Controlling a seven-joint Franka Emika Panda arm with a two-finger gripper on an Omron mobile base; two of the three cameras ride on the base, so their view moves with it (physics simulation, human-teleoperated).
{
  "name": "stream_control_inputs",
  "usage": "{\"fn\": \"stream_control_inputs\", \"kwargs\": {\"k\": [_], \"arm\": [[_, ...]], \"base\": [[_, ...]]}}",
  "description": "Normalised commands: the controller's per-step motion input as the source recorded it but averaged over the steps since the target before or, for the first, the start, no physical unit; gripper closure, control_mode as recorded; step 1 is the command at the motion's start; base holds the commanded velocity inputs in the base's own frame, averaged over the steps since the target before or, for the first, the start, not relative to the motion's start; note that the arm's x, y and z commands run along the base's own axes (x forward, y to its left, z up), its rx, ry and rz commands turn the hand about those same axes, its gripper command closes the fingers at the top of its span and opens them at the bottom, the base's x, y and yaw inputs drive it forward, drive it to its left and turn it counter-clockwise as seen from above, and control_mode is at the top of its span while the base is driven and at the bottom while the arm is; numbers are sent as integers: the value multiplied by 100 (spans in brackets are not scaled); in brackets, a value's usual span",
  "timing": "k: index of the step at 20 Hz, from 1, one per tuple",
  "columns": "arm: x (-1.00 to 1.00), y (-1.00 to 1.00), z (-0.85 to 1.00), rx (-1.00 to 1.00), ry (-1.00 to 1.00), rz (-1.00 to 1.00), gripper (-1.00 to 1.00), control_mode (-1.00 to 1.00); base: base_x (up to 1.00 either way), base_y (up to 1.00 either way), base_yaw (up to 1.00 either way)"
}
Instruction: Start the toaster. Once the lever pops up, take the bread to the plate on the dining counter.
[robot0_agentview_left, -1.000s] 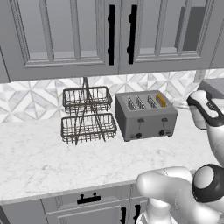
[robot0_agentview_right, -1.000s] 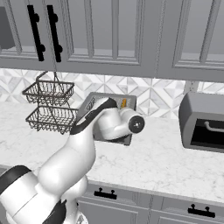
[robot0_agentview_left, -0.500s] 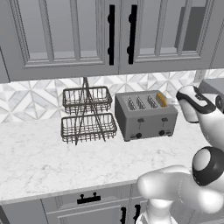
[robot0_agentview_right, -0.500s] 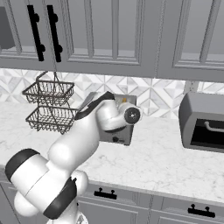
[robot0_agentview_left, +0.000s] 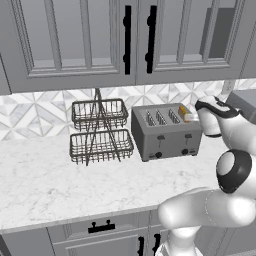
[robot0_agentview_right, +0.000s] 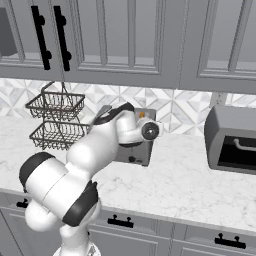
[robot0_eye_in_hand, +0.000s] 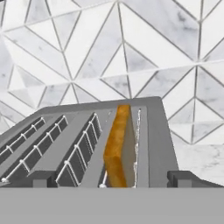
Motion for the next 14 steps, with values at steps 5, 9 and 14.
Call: {"fn": "stream_control_inputs", "kwargs": {"k": [5, 9, 14], "arm": [[4, 6, -15, -7, -15, -4, -100, -100], [0, 9, -11, -7, -9, -1, -100, -100], [2, 2, -15, -6, -3, 0, -100, -100]], "base": [[0, 0, 0], [0, 0, 0], [0, 0, 0]]}}
